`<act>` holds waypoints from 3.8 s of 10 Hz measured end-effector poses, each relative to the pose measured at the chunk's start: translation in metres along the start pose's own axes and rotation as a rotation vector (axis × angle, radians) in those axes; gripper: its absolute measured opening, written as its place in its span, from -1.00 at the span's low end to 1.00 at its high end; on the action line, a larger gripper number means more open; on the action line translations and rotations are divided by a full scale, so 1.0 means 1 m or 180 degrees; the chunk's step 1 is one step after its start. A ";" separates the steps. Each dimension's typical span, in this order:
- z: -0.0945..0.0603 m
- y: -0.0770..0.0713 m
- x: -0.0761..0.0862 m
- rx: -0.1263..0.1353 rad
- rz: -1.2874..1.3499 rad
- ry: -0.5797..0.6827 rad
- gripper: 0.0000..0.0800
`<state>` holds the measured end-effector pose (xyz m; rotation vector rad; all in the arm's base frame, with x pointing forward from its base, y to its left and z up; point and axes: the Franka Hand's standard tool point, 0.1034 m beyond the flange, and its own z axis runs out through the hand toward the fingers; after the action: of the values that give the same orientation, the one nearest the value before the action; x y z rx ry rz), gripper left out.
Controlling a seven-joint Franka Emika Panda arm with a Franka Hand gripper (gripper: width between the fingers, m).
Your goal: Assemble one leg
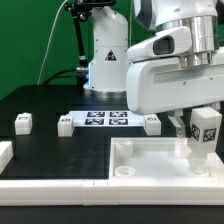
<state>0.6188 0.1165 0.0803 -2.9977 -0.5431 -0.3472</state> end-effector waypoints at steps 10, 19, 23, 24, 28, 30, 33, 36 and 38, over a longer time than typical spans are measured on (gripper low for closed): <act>0.009 0.000 0.003 -0.0032 0.0000 0.0132 -0.27; 0.021 0.002 -0.001 -0.0050 0.0015 0.0187 -0.27; 0.021 0.002 -0.001 -0.0049 0.0014 0.0185 0.56; 0.021 0.002 -0.001 -0.0049 0.0014 0.0185 0.56; 0.020 0.002 -0.001 -0.0049 0.0012 0.0183 0.62; 0.007 0.001 0.002 -0.0052 0.0000 0.0184 0.62; -0.001 -0.001 0.002 -0.0021 -0.0007 0.0066 0.62; 0.000 -0.009 -0.006 0.0090 0.0016 -0.0330 0.62; -0.002 -0.015 -0.008 0.0230 0.0026 -0.0834 0.62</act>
Offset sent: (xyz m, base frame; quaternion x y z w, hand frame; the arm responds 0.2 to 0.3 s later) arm 0.0046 0.0020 -0.0078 -0.0047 0.0099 0.0048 0.9999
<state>0.6054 0.1277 0.0812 -2.9912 -0.5491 0.0672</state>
